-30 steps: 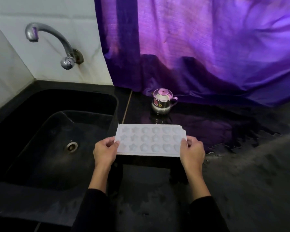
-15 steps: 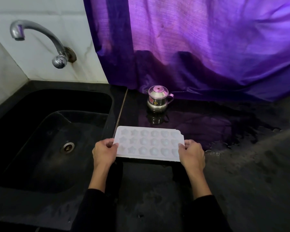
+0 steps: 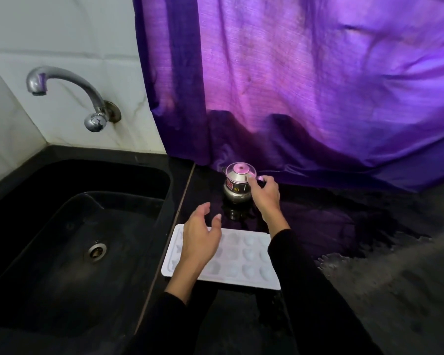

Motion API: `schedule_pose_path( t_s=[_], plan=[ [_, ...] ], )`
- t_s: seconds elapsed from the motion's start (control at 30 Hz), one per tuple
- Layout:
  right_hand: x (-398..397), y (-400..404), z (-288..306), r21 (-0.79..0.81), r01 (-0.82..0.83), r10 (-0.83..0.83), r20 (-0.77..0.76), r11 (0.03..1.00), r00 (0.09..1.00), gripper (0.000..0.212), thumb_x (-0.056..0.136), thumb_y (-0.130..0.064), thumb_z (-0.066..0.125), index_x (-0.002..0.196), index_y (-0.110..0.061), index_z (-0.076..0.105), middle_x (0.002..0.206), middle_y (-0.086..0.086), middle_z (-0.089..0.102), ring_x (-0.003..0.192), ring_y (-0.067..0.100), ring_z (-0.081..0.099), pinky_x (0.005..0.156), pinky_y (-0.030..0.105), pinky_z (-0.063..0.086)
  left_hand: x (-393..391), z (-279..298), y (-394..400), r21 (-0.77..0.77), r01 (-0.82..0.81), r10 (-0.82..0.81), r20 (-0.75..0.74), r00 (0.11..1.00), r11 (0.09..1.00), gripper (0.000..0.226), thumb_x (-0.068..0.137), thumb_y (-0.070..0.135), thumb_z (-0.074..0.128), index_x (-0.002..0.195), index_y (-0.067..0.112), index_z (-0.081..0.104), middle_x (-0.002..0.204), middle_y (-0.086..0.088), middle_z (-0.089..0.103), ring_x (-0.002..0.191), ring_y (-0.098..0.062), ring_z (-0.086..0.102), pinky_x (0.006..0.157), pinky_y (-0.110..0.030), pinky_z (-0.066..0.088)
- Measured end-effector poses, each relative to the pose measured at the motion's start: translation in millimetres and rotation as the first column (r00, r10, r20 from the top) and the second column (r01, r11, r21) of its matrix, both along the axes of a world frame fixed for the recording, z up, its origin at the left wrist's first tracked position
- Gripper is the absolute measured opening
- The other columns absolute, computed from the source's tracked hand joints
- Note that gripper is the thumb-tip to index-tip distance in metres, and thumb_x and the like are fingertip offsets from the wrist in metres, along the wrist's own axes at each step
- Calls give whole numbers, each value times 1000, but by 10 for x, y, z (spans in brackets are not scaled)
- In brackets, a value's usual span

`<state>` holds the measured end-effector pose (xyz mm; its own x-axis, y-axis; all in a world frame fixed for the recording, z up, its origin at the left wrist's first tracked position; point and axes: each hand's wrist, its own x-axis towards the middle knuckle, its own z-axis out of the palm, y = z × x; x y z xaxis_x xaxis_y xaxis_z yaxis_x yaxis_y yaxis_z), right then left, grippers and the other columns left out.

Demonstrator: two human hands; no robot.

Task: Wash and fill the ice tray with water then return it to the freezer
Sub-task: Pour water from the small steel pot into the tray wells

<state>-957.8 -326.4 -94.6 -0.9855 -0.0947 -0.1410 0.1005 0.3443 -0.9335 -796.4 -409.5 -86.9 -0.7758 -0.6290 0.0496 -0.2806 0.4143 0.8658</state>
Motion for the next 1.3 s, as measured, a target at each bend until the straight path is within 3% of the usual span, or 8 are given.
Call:
schedule_pose_path(
  t_s=[0.13, 0.3, 0.53, 0.7, 0.93, 1.1, 1.2, 1.3],
  plan=[
    [-60, -48, -108, -68, 89, -89, 4, 994, 996, 35, 77, -43, 76, 79, -15, 56, 87, 3, 63, 84, 19, 58, 72, 28, 44, -7, -14, 65, 18, 10, -10, -14, 1000, 1000, 44, 94, 22, 54, 136, 10, 46, 135, -7, 55, 126, -18, 49, 103, -30, 38],
    [60, -3, -135, -121, 217, -215, 27, 969, 976, 36, 72, -43, 81, 66, -15, 59, 69, -3, 63, 77, 19, 61, 74, 32, 49, 95, -98, 174, 55, -2, 2, -6, 1000, 998, 43, 95, 25, 53, 136, 14, 46, 136, -2, 54, 127, -14, 47, 100, -25, 39],
    [205, 347, 253, -215, 296, -317, -70, 931, 946, 35, 67, -47, 81, 65, -19, 62, 73, 5, 72, 79, 26, 70, 83, 43, 55, 223, -150, 495, 116, 48, -44, -40, 998, 992, 43, 95, 24, 53, 136, 15, 44, 135, 0, 54, 127, -13, 47, 101, -21, 37],
    [549, 736, 578, -117, 309, -324, -144, 944, 935, 31, 72, -44, 79, 65, -22, 58, 70, -3, 66, 81, 24, 67, 85, 43, 53, 157, -38, 695, 121, 120, -110, -82, 991, 985, 44, 95, 22, 53, 137, 14, 43, 135, -2, 54, 125, -13, 49, 100, -21, 38],
    [995, 1253, 520, 57, 224, -220, -67, 973, 973, 33, 75, -47, 76, 72, -17, 62, 71, 2, 68, 75, 23, 67, 76, 41, 55, 211, -112, 1076, 205, 289, -283, -57, 957, 935, 59, 95, 29, 52, 147, 16, 28, 149, 2, 38, 136, -15, 36, 111, -29, 33],
    [1061, 1442, 632, 233, 123, -105, -87, 965, 991, 30, 81, -45, 72, 73, -17, 63, 73, 2, 68, 80, 26, 66, 78, 42, 53, 212, -136, 1277, 207, 398, -374, -147, 916, 894, 50, 93, 19, 54, 130, 44, 31, 127, 25, 47, 113, 18, 42, 91, 3, 29],
    [1084, 1496, 745, 295, 82, -64, -67, 952, 996, 28, 85, -42, 68, 74, -18, 62, 75, 0, 65, 83, 23, 63, 77, 37, 49, 191, -222, 1349, 285, 409, -376, -167, 912, 867, 52, 92, 19, 55, 131, 45, 32, 120, 36, 44, 109, 28, 38, 94, 0, 29],
    [1100, 1516, 807, 320, 51, -32, -62, 946, 998, 27, 87, -39, 66, 73, -16, 62, 74, 1, 66, 81, 23, 64, 76, 37, 50, 175, -299, 1395, 339, 398, -363, -164, 917, 852, 51, 91, 22, 56, 122, 55, 33, 124, 29, 50, 118, 16, 43, 97, -7, 33]
  ],
)
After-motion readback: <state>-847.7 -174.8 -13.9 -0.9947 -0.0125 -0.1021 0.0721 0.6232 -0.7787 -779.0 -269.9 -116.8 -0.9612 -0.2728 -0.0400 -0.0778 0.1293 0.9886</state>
